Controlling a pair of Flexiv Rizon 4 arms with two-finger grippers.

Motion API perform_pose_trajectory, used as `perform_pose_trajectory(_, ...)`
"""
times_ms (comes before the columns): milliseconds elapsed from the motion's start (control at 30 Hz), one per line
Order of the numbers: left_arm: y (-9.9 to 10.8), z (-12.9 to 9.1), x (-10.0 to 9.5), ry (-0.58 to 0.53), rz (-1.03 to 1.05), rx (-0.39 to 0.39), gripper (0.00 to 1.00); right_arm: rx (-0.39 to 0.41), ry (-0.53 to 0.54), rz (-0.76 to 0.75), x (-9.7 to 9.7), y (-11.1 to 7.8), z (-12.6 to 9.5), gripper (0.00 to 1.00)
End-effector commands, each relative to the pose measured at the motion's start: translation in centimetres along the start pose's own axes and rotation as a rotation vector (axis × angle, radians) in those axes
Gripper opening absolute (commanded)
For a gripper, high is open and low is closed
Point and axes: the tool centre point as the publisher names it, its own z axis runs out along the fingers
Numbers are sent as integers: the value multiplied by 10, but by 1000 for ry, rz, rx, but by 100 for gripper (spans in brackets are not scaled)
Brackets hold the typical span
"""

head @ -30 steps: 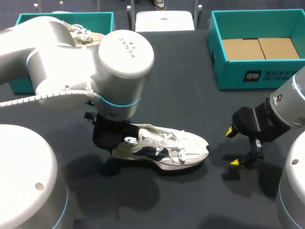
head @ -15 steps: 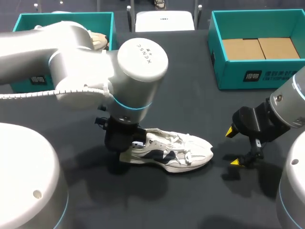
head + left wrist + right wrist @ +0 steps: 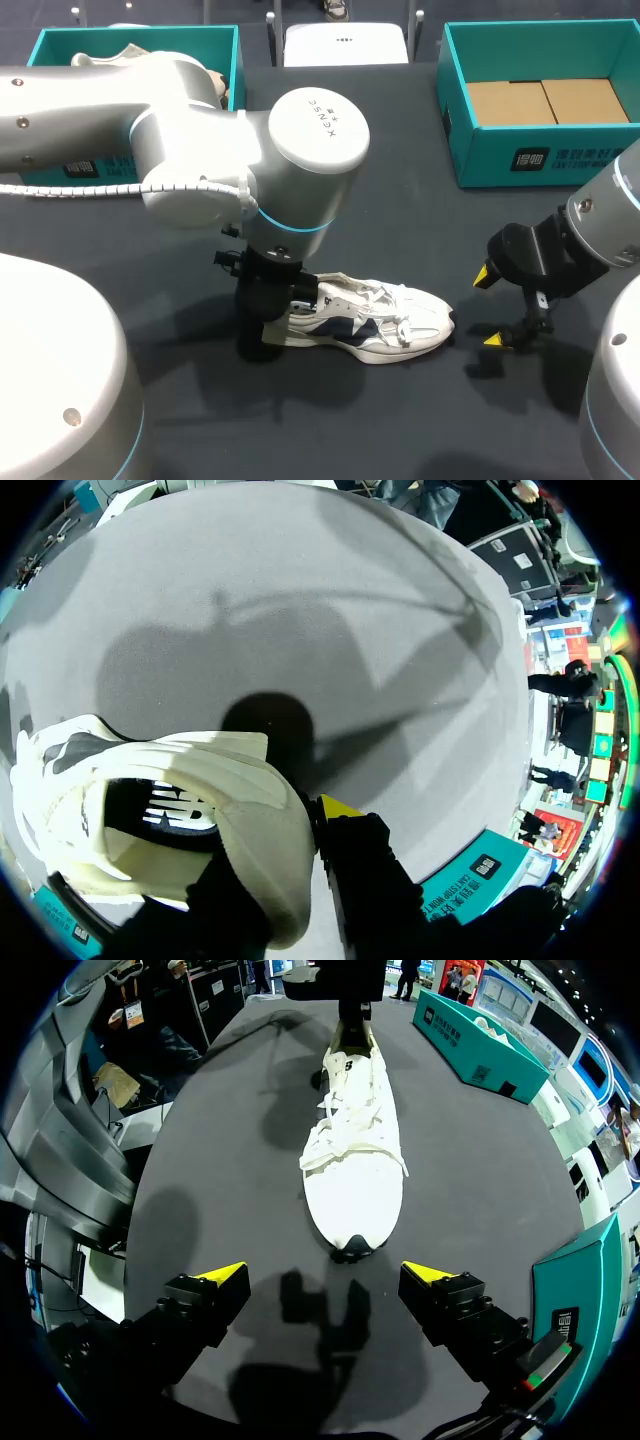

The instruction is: Take the shoe out of the shoebox, open the shoe tongue, remove and reinsert the insole, then place the shoe into the shoebox

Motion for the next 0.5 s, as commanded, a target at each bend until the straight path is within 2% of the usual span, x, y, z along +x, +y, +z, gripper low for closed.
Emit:
perform_pose_trajectory(33, 0, 1, -5, 8, -2, -1, 0, 1, -3, 0, 2, -1, -1, 100)
perform_pose_trajectory(300, 6, -11, -7, 1, -18, -28, 0, 1, -3, 0, 2, -1, -1, 100)
perform_pose_trajectory(500, 10, -5, -16, 13, -10, -15, 0, 1, -3, 0, 2, -1, -1, 100)
